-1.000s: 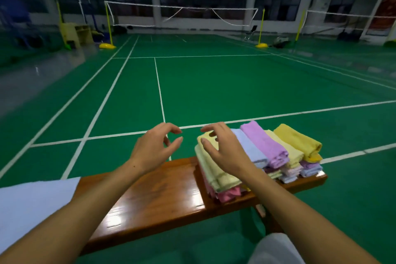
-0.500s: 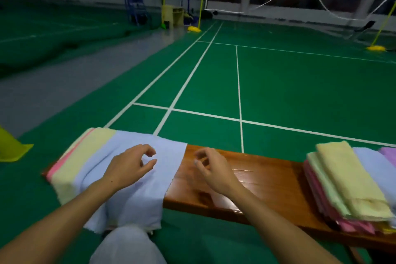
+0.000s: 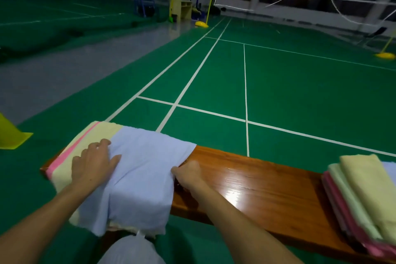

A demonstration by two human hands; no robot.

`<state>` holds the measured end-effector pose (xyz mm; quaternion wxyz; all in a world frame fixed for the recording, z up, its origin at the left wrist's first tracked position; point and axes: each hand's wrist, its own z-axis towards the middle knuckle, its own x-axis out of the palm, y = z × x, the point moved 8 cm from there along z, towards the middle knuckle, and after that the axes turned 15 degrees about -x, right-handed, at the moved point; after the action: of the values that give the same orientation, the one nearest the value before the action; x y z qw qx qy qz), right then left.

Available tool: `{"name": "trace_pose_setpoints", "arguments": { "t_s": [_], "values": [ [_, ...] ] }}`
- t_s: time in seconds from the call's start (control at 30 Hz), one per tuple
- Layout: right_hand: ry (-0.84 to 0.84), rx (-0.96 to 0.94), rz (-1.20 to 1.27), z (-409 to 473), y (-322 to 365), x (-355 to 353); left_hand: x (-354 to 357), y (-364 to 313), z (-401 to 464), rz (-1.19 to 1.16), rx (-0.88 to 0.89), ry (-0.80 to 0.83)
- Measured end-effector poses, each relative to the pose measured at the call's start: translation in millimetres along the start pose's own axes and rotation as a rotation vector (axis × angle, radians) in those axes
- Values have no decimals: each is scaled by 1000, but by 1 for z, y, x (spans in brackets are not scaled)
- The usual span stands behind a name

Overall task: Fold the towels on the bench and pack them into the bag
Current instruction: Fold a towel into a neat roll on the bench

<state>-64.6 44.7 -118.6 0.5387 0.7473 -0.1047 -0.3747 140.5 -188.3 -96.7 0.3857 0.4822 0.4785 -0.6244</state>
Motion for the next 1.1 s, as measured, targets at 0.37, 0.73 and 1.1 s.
{"name": "trace_pose_setpoints", "arguments": {
  "t_s": [0.37,0.73,1.1],
  "values": [
    [-224,-194,509,-21,9,-54,-15,-24,28,-306,-64,184],
    [-542,-275,432,-73,-52,-240,-7,-164,-79,-934,-75,603],
    [-316,-37,353,-130,-178,-295,49,-236,-211,-747,24,1044]
  ]
}}
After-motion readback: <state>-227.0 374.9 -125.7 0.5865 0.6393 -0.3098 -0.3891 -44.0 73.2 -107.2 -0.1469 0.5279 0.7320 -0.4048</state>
